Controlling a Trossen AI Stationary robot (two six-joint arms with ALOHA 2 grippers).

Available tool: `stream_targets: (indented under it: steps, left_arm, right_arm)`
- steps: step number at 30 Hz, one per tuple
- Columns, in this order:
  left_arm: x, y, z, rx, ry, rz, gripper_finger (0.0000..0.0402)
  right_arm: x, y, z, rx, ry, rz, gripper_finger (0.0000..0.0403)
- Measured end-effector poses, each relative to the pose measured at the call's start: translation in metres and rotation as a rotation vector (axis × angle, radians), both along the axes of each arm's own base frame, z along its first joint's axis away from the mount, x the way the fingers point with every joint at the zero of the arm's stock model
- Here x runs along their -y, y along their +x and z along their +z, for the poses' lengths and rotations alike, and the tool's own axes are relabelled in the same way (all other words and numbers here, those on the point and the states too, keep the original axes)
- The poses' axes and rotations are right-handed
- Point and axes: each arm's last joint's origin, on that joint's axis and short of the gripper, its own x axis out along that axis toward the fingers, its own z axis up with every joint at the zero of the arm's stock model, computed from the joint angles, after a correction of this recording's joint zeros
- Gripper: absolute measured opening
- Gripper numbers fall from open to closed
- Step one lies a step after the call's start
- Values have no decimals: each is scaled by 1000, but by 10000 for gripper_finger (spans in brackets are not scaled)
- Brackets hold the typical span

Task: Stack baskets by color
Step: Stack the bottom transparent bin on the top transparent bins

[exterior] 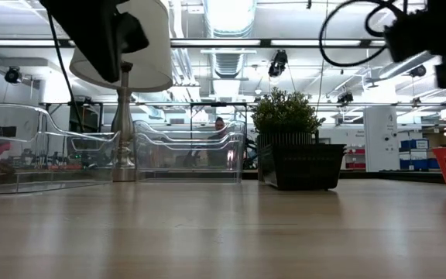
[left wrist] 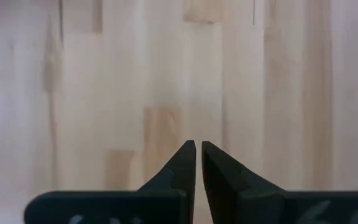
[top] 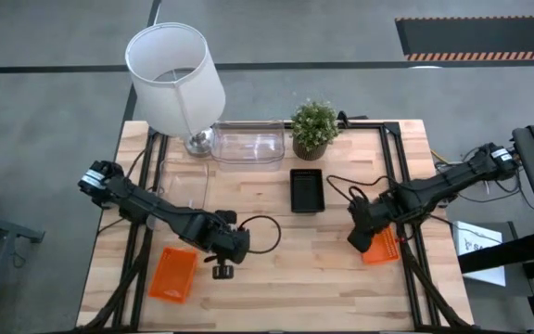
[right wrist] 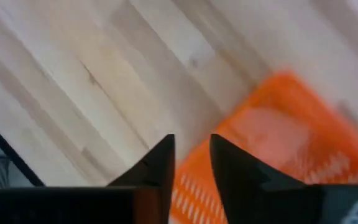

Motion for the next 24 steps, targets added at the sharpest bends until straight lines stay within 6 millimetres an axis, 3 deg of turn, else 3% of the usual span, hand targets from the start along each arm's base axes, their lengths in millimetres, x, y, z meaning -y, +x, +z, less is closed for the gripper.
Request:
stream_targets:
  steps: [5, 7, 16, 24]
  left_arm:
    - [-4, -5, 8, 40, 60, -29, 10]
    - [-9, -12, 13, 13, 57, 48, 10]
    - [-56, -55, 16, -195, 158, 888, 1]
    - [-70, -46, -7, -170, 82, 941, 22]
  right_arm:
    - [-6, -2, 5, -33, 62, -57, 143]
    - [-7, 0, 8, -11, 37, -47, 155]
    - [-5, 18, 23, 258, -331, 215, 160]
    - [-4, 30, 39, 438, -607, 411, 172]
